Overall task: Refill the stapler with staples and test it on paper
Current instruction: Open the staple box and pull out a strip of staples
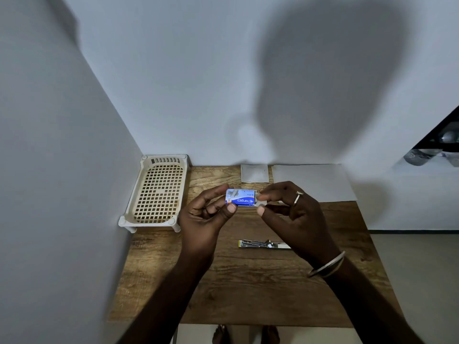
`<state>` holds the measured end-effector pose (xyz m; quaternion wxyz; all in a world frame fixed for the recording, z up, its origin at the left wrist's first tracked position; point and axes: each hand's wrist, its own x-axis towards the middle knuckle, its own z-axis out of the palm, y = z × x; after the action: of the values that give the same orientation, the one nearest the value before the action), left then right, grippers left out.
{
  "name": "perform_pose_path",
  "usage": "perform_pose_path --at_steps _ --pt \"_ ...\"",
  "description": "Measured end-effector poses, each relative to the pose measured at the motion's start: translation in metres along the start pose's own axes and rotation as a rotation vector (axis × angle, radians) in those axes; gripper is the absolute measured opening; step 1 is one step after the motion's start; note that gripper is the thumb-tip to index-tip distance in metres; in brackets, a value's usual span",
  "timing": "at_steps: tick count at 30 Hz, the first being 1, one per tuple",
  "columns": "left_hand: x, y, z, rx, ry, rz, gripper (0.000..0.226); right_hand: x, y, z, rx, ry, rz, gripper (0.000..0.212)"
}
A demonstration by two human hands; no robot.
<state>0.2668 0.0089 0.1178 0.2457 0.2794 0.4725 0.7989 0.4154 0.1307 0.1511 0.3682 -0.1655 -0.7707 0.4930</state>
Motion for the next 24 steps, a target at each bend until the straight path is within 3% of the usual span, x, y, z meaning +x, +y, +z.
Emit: perform_pose_path --at_steps 8,13,21,24 --pt "-0.004 -0.001 0.000 0.024 0.013 0.004 0.040 -0.001 0.000 0.002 -0.001 0.023 0.042 0.007" --pt "-0.006 0.002 0.000 0.027 0.007 -0.009 0.039 -0.001 0.002 0.005 0.084 -0.005 0.103 0.010" --pt "-0.010 0.006 -0.003 0.101 -0.011 0.012 0.039 -0.009 0.012 0.013 0.049 0.096 0.139 0.013" --pt "-0.009 0.006 -0.006 0.161 0.002 0.017 0.040 -0.011 0.018 0.016 0.166 0.118 0.198 0.016"
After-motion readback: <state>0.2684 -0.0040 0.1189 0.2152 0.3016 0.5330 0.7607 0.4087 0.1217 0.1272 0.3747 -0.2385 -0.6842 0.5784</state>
